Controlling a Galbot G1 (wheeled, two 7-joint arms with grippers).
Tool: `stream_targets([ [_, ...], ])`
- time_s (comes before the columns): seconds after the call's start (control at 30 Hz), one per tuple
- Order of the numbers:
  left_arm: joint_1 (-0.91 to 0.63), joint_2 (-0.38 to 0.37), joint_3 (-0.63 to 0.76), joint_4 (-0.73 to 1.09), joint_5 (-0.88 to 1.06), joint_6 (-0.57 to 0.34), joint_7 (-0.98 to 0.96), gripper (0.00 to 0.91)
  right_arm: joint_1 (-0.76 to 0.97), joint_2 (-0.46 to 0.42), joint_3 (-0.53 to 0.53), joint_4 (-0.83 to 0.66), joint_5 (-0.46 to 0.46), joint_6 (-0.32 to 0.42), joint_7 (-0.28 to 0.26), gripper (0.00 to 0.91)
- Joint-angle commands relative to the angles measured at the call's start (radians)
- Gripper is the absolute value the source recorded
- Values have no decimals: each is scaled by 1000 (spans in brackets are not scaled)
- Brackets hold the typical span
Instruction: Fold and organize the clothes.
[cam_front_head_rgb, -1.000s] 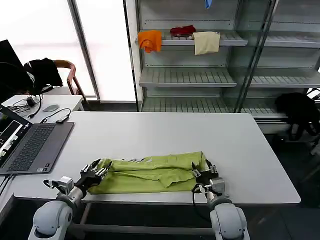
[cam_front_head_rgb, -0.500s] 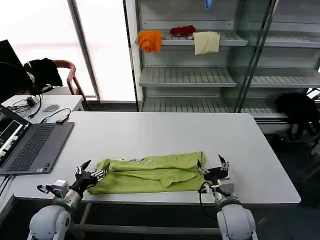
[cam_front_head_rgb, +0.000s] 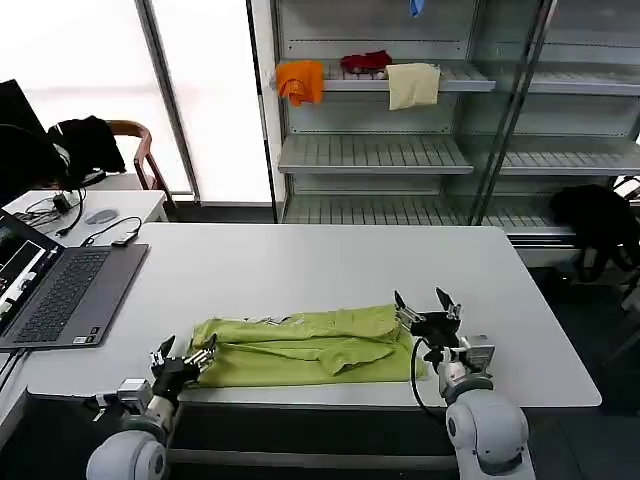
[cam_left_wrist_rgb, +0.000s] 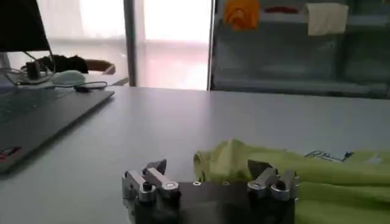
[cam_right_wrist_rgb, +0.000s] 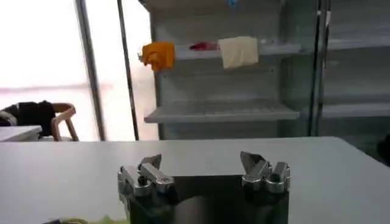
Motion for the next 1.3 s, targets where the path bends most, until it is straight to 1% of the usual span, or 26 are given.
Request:
stream_targets([
  [0.03, 7, -28, 16, 8, 18, -19, -63, 453, 20, -5, 8, -15, 62, -4, 1, 907],
  [0.07, 4, -30, 18, 11, 20, -19, -62, 383, 20, -5, 8, -18, 60, -4, 1, 907],
  [0.1, 2, -32, 19, 13, 21, -18, -60, 232, 19, -5, 8, -19, 57, -3, 0, 907],
  [0.13, 1, -33, 21, 14, 20, -16, -59, 181, 19, -5, 8, -20, 54, -3, 0, 907],
  [0.17, 0, -34, 22, 14, 20, -15, -57, 111, 19, -5, 10, -20, 54, -3, 0, 907],
  [0.23, 1, -36, 24, 14, 20, -9, -50, 60, 19, -6, 12, -21, 51, -3, 1, 907],
  [0.43, -2, -41, 30, 24, 15, -5, -36, 10, 22, -9, 14, -25, 42, -3, 6, 907],
  [0.67, -4, -39, 37, 30, 22, -3, -30, 0, 27, -7, 13, -33, 35, -1, 14, 907],
  [0.8, -7, -39, 37, 32, 65, -9, -18, 0, 29, -10, 13, -35, 34, -2, 16, 907],
  [0.97, -21, -32, 14, 37, 164, -52, 15, 0, 36, -20, 16, -37, 35, -5, 21, 907],
  [1.03, -31, -16, -16, 42, 212, -72, 36, 0, 38, -24, 18, -39, 35, -5, 24, 907],
  [1.1, -60, 15, -72, 49, 277, -72, 116, 0, 37, -28, 23, -43, 34, -5, 23, 907],
  [1.13, -67, 22, -84, 54, 306, -73, 123, 0, 36, -28, 24, -43, 34, -6, 23, 907],
  [1.17, -88, 51, -114, 65, 324, -68, 147, 0, 33, -33, 25, -43, 34, -5, 22, 907],
  [1.23, -122, 83, -170, 82, 347, -52, 198, 0, 29, -37, 26, -43, 34, -5, 18, 907],
  [1.3, -161, 151, -219, 108, 369, -50, 264, 0, 29, -37, 27, -45, 32, -5, 18, 907],
])
